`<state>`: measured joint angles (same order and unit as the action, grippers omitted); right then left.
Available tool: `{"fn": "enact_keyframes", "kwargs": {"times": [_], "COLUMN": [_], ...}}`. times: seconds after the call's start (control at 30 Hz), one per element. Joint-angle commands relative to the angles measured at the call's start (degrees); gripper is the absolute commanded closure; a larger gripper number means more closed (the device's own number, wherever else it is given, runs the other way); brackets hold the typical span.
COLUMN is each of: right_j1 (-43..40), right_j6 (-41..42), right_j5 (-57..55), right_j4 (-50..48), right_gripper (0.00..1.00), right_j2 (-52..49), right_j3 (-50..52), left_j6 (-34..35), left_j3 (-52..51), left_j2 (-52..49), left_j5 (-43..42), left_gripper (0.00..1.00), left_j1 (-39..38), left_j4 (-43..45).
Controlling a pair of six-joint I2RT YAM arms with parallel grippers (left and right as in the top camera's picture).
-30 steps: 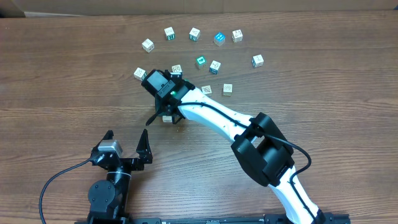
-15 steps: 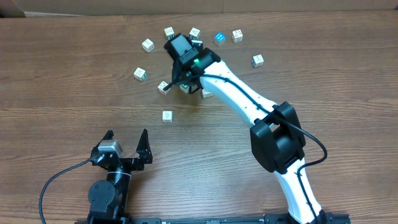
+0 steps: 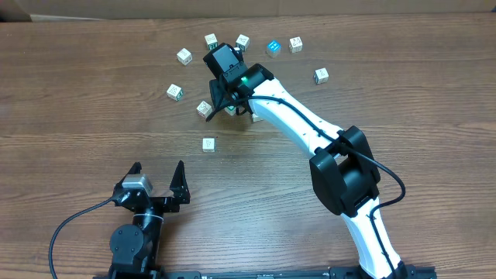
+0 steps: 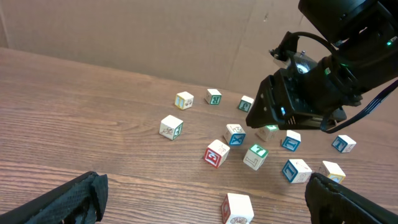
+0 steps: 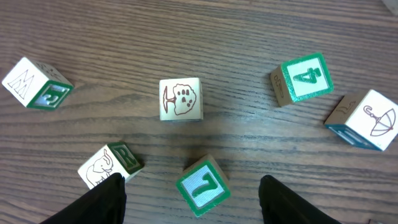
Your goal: Form a circle
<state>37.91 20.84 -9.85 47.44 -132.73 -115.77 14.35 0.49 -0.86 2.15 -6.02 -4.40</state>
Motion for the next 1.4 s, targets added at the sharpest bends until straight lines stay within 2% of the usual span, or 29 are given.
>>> {"fn": "enact_keyframes", "kwargs": {"times": [0.0,0.47,0.83,0.97,1.13,1.37], "right_j1": [-0.28,-0.35,-0.39,-0.39,-0.44,-0.44], "right_j6": [-2.82,-6.60,-6.32,-6.32,-6.32,-6.32], "right_j5": [-0.39,-0.44,1.77,1.77,1.75,1.73], "right_j4": [-0.24,-0.66,-0.44,-0.46,0.85,0.46], "right_gripper": [0.40,0.39,0.39,0.48,0.52,0.48], "right_j2": [-0.20,-4.44,-4.79,-4.79,-4.79,-4.79], "right_j3": [0.33,0.33,0.33,0.33,0.33,0.33], "left_j6": [-1.51,-1.53,-1.53,-1.53,-1.53,-1.53], "left_j3": [-0.20,-0.20,-0.20,-0.20,-0.20,-0.20], "left_j2": [0.63,0.63,0.63,0.63,0.63,0.63], "left_j5": [-0.28,-0.28,-0.28,-0.28,-0.28,-0.28], "left_gripper": [0.00,0.00,0.00,0.01,0.00,0.01], "left_j1": [-0.44,-0.44,-0.44,-0.44,-0.44,-0.44], "left_j4": [0.09,0.09,0.09,0.09,0.09,0.09]}}
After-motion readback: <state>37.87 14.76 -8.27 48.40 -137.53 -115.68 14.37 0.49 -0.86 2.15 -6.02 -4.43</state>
